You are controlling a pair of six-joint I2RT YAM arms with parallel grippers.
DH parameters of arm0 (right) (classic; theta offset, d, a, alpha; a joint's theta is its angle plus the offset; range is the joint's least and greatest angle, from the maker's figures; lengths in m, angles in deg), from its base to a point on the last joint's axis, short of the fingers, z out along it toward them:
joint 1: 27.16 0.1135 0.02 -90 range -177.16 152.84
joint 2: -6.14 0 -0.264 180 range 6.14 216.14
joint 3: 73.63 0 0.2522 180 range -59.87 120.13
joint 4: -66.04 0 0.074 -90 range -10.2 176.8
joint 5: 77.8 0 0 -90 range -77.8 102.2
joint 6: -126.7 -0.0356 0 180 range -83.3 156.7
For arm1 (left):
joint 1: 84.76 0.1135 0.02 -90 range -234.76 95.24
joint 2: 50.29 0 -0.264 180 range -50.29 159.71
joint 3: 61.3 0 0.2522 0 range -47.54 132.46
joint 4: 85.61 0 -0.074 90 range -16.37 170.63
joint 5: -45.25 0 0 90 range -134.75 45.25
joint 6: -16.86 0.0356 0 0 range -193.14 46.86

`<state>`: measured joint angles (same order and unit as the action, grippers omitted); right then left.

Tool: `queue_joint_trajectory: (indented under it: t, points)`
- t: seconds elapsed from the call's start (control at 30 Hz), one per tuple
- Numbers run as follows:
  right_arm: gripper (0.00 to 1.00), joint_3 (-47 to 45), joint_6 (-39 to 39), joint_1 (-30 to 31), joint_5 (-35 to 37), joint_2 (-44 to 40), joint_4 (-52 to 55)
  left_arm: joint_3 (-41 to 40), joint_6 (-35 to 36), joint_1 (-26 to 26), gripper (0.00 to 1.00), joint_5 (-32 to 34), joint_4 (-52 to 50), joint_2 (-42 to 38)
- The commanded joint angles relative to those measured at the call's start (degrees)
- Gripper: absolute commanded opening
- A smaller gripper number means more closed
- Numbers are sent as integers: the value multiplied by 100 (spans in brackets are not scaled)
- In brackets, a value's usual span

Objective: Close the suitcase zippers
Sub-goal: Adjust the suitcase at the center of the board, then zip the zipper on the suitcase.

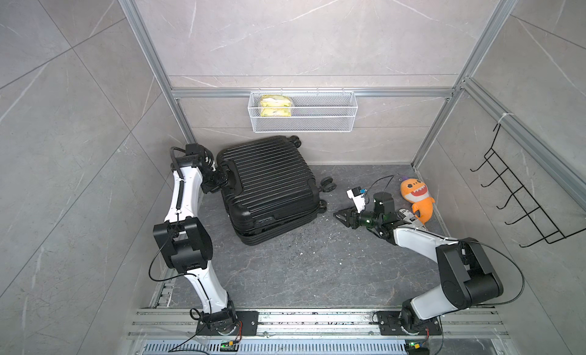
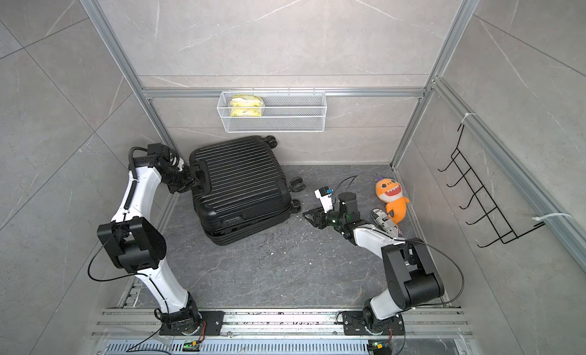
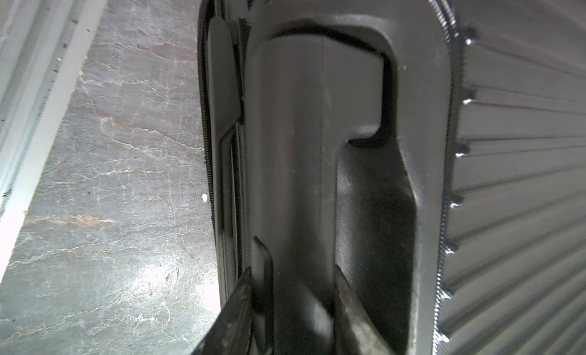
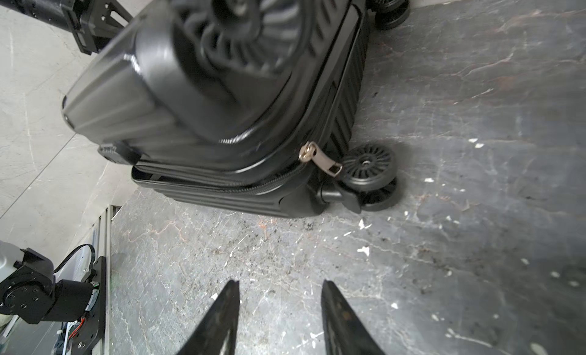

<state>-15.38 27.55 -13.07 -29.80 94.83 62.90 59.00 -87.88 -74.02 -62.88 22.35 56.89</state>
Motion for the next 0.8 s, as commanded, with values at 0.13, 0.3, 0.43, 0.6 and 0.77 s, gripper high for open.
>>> queue_joint_trajectory:
  t: [0.13,0.3,0.43,0.6,0.77]
  points:
    - [44,262,321,-616,-392,98,741,-192,1415,-11,0,-1637,83,-819]
    - [43,343,365,-758,-454,255,776,-53,2262,-11,0,-1976,-398,-832]
    - [43,523,418,-756,-673,428,823,261,2842,12,0,-2040,-906,-657]
    - [43,427,462,-678,-906,387,506,129,2613,142,0,-1831,-425,-553]
    - [43,306,520,-255,-971,386,158,130,1976,323,0,-1505,226,-446]
